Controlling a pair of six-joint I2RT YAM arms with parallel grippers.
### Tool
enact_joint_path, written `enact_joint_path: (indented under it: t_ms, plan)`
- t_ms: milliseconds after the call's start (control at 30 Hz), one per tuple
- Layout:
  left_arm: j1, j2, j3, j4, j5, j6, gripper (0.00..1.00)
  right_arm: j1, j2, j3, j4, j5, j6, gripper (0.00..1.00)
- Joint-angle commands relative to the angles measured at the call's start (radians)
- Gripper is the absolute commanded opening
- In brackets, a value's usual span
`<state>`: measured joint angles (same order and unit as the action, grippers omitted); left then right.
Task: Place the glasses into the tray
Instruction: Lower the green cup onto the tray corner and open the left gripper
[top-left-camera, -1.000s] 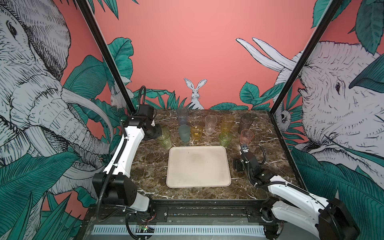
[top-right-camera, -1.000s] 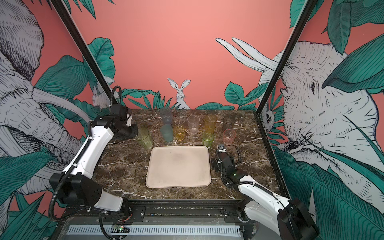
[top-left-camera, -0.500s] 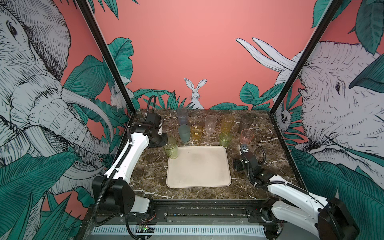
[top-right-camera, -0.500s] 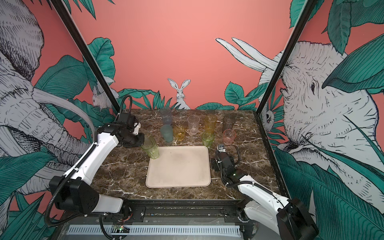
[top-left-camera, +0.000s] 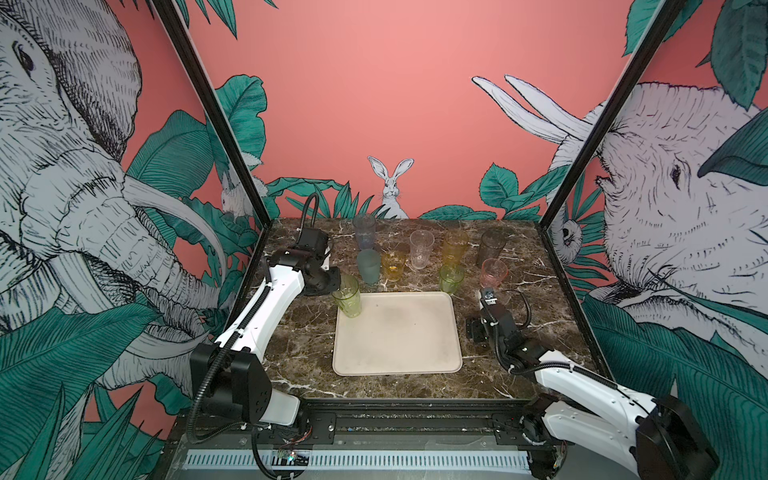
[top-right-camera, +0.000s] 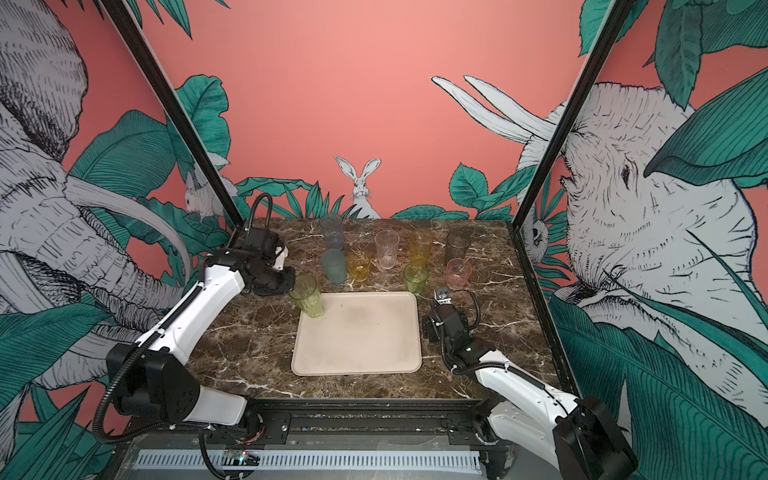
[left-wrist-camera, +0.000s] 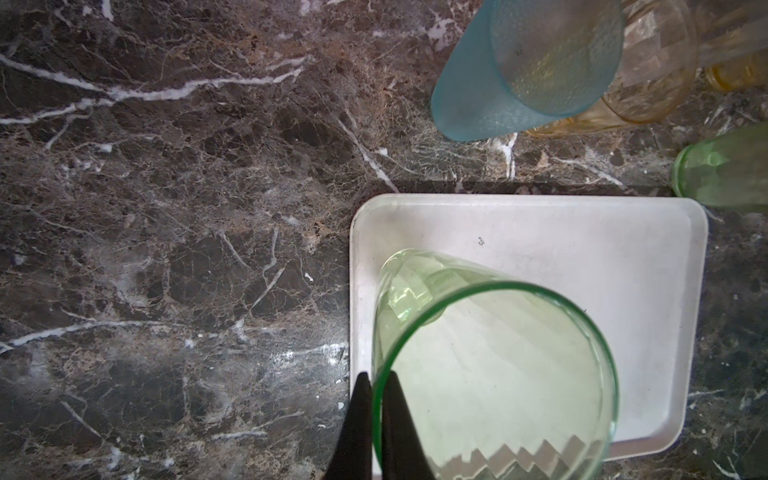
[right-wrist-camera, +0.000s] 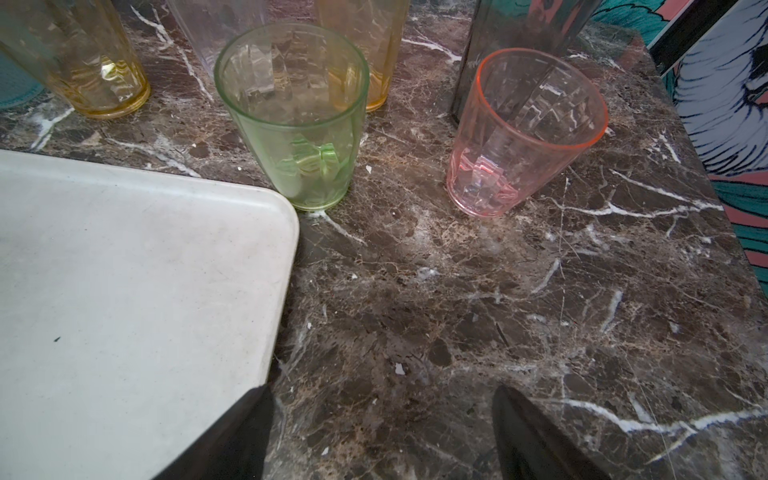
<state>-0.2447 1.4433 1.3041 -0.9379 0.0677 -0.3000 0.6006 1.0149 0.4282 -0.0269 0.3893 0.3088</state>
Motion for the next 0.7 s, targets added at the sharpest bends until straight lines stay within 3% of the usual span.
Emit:
enact_joint_path:
  t_ms: [0,667]
  plan:
    - [-0.010,0.010,-0.009,0.028,-0.023,-0.009,0.00,-0.005,0.004,0.018,0.024,0.014,-0.003,0.85]
    - [-0.037,0.101,0.027,0.032,-0.033,-0.004,0.00,-0.005,0.023,0.023,0.025,0.012,-0.007,0.86]
